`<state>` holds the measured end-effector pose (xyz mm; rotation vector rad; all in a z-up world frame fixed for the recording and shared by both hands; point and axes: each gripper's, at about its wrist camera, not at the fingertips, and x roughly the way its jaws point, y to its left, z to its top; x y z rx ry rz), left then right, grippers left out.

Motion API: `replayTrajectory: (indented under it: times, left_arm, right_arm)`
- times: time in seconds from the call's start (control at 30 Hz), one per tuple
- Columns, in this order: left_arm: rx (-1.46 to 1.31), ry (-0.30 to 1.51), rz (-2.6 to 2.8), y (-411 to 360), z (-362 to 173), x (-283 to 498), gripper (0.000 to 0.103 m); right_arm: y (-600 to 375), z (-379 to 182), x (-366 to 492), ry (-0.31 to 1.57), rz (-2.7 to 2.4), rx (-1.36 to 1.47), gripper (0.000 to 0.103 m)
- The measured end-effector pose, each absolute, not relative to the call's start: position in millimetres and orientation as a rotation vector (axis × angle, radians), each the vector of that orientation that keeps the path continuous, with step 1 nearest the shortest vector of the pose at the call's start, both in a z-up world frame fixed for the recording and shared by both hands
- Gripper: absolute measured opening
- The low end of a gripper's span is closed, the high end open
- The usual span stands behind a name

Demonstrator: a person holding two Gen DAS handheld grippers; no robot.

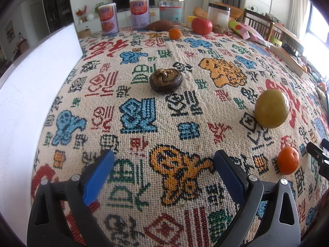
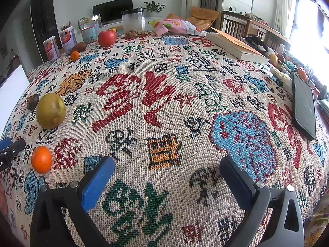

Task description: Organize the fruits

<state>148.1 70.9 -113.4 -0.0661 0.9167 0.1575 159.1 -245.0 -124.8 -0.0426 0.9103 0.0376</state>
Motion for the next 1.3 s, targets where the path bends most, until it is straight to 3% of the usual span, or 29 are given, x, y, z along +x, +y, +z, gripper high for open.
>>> replayTrajectory:
  times: [1.3]
  left_arm:
    - [-0.059, 0.919, 0.166, 71.5, -114.1, 148.7, 0.100]
  right_arm:
    - [-245.2, -126.3, 159.7, 0.918, 0.035, -0.047, 0.103]
